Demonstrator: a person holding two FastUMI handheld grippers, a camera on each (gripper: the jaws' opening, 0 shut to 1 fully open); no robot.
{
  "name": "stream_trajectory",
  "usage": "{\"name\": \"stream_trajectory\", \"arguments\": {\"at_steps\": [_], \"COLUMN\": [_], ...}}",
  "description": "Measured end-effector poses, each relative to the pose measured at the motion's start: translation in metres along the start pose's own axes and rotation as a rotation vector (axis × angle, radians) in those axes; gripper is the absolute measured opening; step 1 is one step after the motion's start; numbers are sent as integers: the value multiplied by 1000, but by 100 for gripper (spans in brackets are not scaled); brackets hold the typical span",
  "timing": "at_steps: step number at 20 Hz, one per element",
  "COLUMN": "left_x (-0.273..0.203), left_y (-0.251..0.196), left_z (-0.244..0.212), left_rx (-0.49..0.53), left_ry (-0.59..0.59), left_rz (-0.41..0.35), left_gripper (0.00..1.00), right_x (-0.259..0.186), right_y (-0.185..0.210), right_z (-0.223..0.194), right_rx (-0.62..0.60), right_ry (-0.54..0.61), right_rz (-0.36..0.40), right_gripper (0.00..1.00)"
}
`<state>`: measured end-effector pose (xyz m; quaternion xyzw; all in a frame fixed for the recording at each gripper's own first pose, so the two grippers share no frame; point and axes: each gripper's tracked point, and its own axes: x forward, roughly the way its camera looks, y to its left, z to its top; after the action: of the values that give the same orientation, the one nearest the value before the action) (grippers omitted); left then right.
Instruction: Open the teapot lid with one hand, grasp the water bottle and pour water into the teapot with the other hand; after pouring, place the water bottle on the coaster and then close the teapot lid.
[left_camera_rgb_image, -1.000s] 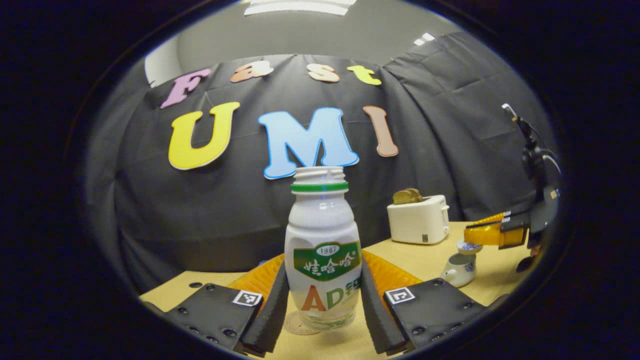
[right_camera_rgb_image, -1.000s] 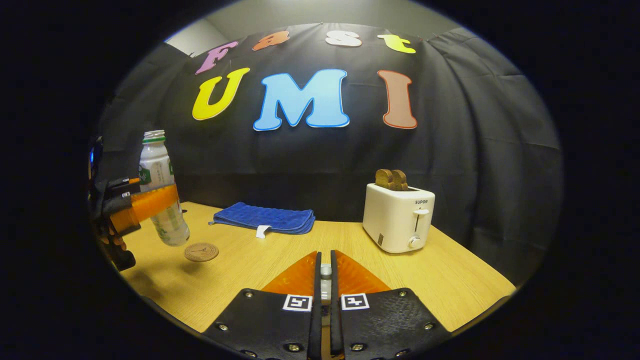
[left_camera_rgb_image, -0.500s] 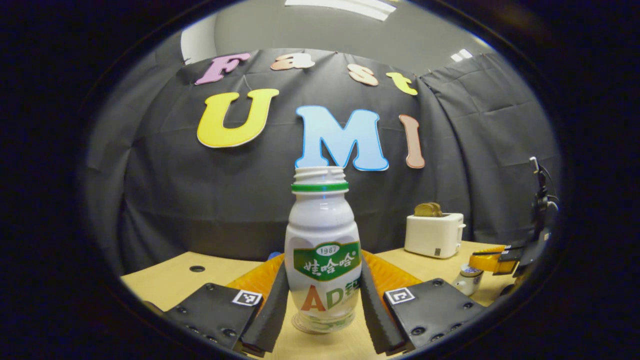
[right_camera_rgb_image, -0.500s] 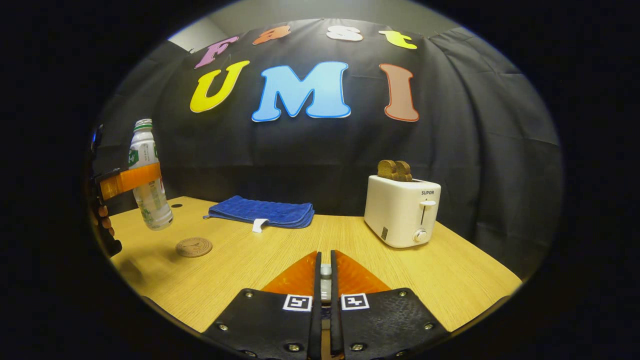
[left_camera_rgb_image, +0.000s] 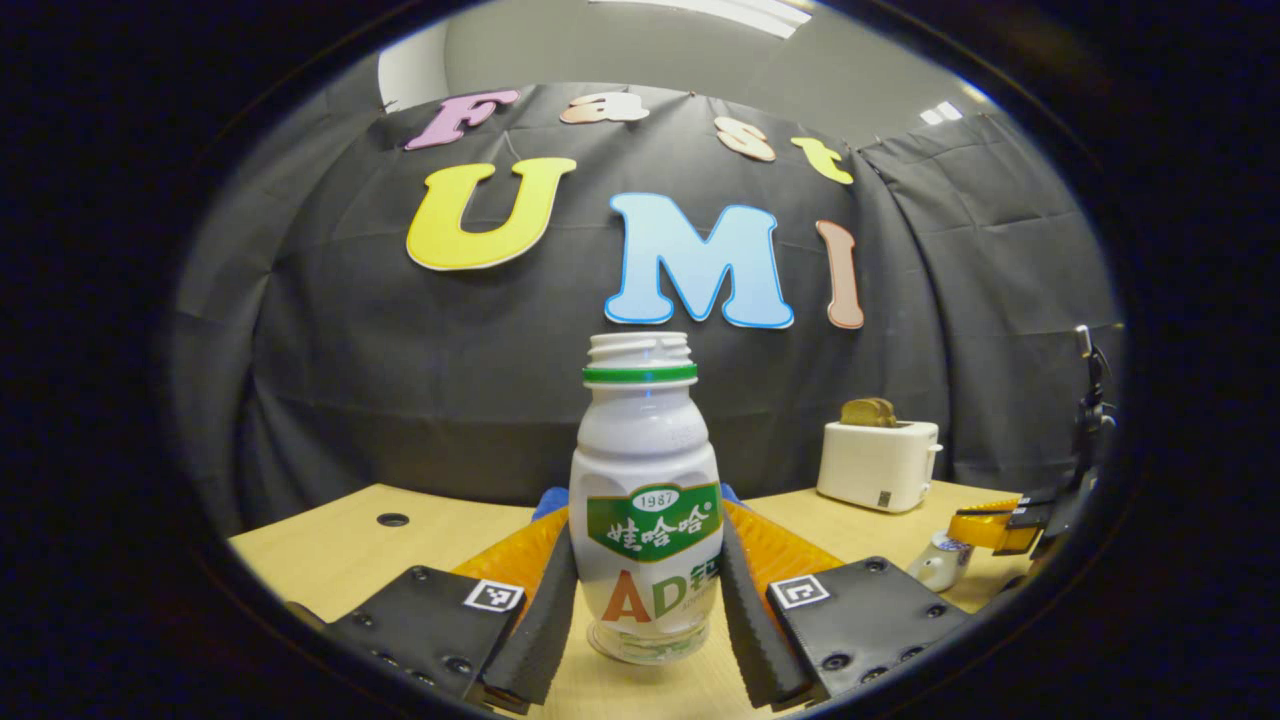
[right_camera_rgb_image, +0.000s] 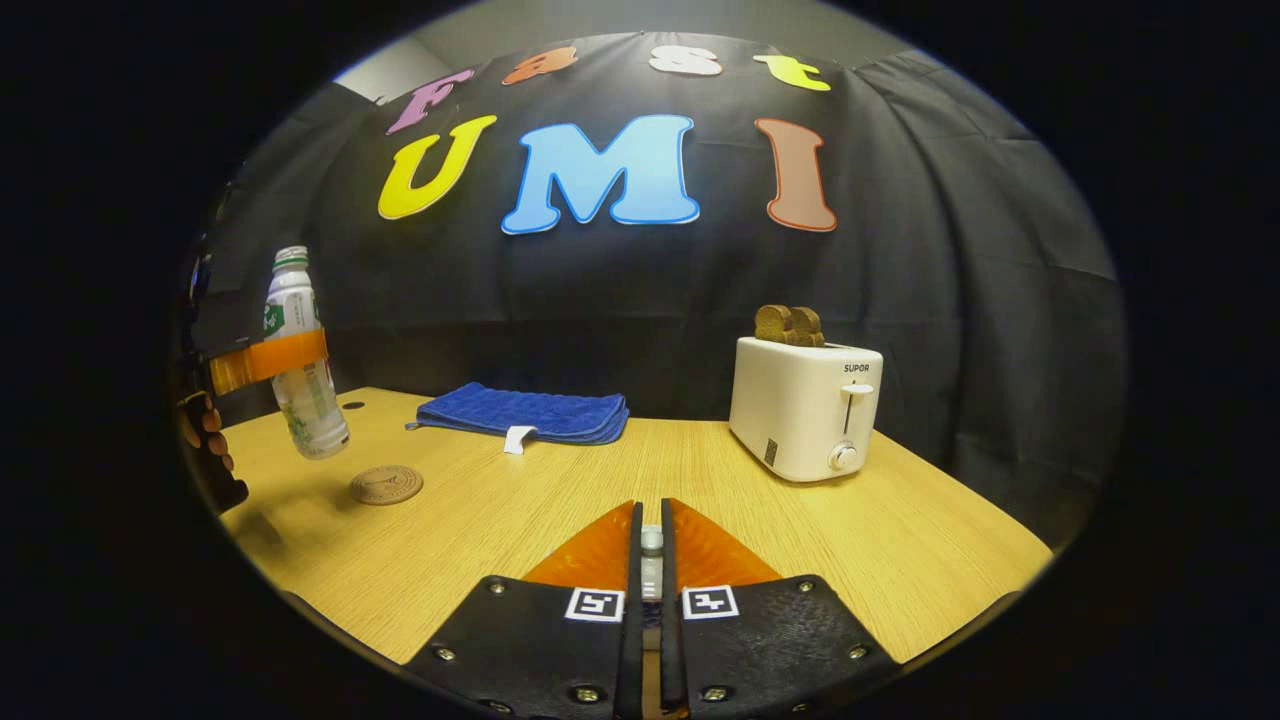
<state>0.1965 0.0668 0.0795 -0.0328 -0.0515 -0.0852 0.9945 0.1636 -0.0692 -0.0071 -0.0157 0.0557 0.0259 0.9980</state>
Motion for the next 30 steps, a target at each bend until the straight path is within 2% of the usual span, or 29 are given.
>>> {"name": "stream_trajectory", "arguments": {"at_steps": [2,3,4,5,7,8,10,11,13,14,16,17,18,20,21,26,27,28,30], "left_x": [6,10,15,20,31,39,52,55,64,66,68,69,70,71,71,70,71,71,70], "left_y": [3,5,5,5,3,3,5,5,6,5,8,11,12,12,10,9,8,5,7], "left_z": [-7,-8,-10,-11,-19,-32,-53,-61,-73,-79,-80,-79,-81,-80,-83,-83,-85,-86,-89], "left_rx": [-19,-26,-34,-48,-51,-21,37,49,68,69,72,83,82,57,60,54,55,56,69], "left_ry": [16,27,37,47,56,75,120,138,162,173,168,161,163,162,163,162,165,175,176], "left_rz": [0,0,-8,-20,-44,-44,-38,-35,-33,-42,-35,-24,-26,-32,-35,-30,-33,-50,-30], "left_gripper": [80,80,80,80,80,70,79,80,70,75,80,70,75,75,80,80,72,83,100], "right_x": [-4,-6,-9,-13,-17,-18,-19,-19,-21,-23,-25,-25,-25,-25,-25,-25,-25,-24,-26], "right_y": [2,1,-3,-9,-16,-20,-22,-22,-25,-27,-32,-32,-34,-33,-32,-31,-31,-31,-31], "right_z": [4,10,14,21,30,32,34,35,38,40,45,46,46,45,45,44,43,43,44], "right_rx": [-3,-15,-31,-43,-37,-20,-7,-8,1,10,24,26,27,30,29,22,21,20,21], "right_ry": [-12,-29,-50,-76,-109,-115,-124,-123,-134,-141,-161,-165,-167,-168,-167,-164,-162,-162,-163], "right_rz": [3,-5,-24,-46,-70,-80,-90,-90,-93,-103,-115,-119,-123,-120,-119,-118,-118,-118,-119], "right_gripper": [13,39,38,56,56,56,55,55,55,55,56,56,56,55,56,56,56,56,56]}}
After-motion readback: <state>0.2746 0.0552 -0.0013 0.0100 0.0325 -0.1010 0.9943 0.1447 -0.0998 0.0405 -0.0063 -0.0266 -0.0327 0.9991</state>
